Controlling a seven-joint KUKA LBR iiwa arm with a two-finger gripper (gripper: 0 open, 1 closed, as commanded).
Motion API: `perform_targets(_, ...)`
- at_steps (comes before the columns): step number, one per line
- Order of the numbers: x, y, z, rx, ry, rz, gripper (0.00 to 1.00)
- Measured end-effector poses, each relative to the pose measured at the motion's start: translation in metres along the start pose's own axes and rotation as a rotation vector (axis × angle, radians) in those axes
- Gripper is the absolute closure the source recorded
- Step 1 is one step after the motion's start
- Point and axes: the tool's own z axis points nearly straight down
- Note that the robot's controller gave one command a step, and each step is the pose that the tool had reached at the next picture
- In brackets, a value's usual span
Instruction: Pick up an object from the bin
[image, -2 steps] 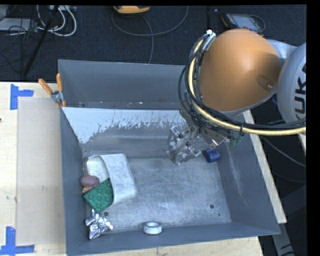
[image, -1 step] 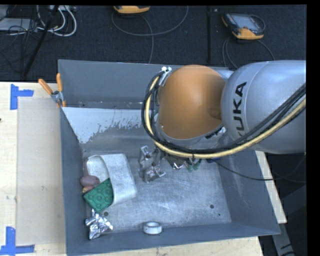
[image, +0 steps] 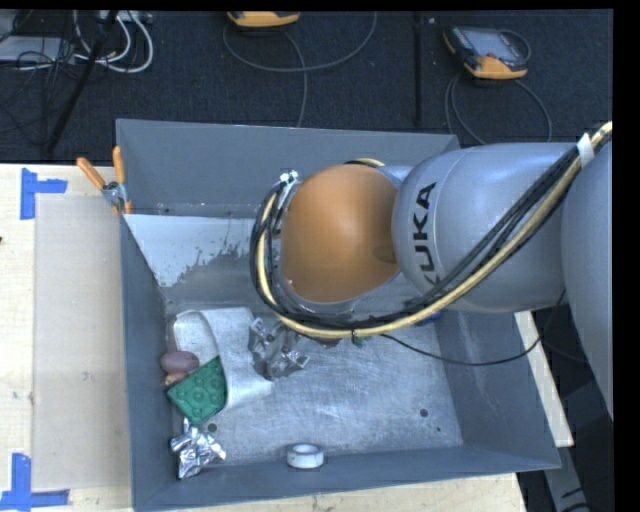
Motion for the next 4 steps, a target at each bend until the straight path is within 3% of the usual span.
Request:
perform_targets(1,-0.066,0.048,-0.036,0.002,-0.011,0.06,1.0)
perform_targets(2,-0.019,0.073,-0.003,0.001,0.001,0.175,1.0)
perform_targets(3,-0.02,0.072,-0.004,0.002,-0.003,0.176,0.0)
perform_targets(4,-0.053,0.037,0.077,-0.003,-0.009,0.071,0.0)
